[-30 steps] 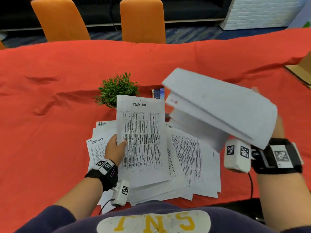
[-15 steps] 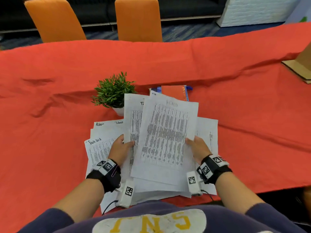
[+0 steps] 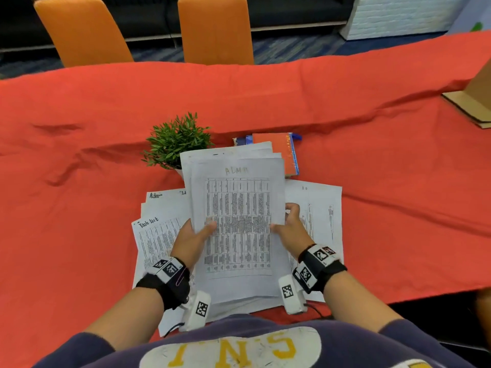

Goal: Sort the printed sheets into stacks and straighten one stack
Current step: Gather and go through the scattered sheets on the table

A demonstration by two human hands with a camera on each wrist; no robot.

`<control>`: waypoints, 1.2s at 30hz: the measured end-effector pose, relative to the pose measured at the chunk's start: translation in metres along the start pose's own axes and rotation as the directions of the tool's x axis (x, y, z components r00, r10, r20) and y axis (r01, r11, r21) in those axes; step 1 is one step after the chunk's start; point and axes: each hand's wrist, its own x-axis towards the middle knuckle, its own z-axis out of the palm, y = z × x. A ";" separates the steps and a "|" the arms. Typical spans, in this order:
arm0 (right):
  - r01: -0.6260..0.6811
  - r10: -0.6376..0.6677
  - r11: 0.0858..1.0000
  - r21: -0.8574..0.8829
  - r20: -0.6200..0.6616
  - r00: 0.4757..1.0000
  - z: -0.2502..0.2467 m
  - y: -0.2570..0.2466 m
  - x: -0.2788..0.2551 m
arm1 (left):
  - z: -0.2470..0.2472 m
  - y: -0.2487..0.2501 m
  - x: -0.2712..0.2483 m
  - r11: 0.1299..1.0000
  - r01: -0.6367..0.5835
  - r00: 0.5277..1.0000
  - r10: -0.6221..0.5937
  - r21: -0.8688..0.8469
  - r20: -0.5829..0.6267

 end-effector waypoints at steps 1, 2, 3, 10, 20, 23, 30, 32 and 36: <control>0.001 -0.001 1.000 0.023 0.009 1.000 0.005 -0.001 -0.001 | 0.001 -0.001 -0.001 0.999 -0.005 1.000 0.005 0.050 -0.005; 0.002 -0.003 0.999 0.043 0.023 1.000 0.011 -0.002 -0.003 | 0.000 -0.003 0.000 0.996 0.002 1.000 0.000 0.084 -0.025; 0.004 -0.007 0.998 0.059 0.037 0.999 0.015 0.000 -0.002 | -0.001 -0.007 0.002 0.994 0.003 0.999 0.002 0.107 -0.045; -0.146 0.140 0.980 -0.134 -0.053 0.989 0.000 0.038 0.021 | -0.035 -0.032 0.011 0.992 0.080 0.972 -0.056 0.101 -0.226; -0.295 0.188 0.914 -0.278 -0.354 0.916 -0.028 0.089 0.033 | -0.057 -0.044 0.018 0.991 0.123 0.946 -0.100 0.055 -0.309; -0.180 0.053 0.898 -0.402 -0.306 0.950 -0.029 0.087 0.031 | -0.053 -0.043 0.017 0.991 0.118 0.947 -0.092 0.068 -0.308; -0.023 -0.113 0.915 -0.404 -0.310 0.944 -0.031 0.085 0.025 | -0.048 -0.041 0.019 0.990 0.118 0.953 -0.091 0.078 -0.288; -0.069 -0.074 0.929 -0.362 -0.366 0.928 -0.041 0.087 0.026 | -0.047 -0.040 0.019 0.990 0.118 0.954 -0.090 0.082 -0.287; -0.197 -0.030 0.881 -0.430 -0.467 0.884 -0.067 0.100 0.033 | -0.045 -0.041 0.019 0.988 0.128 0.957 -0.100 0.085 -0.273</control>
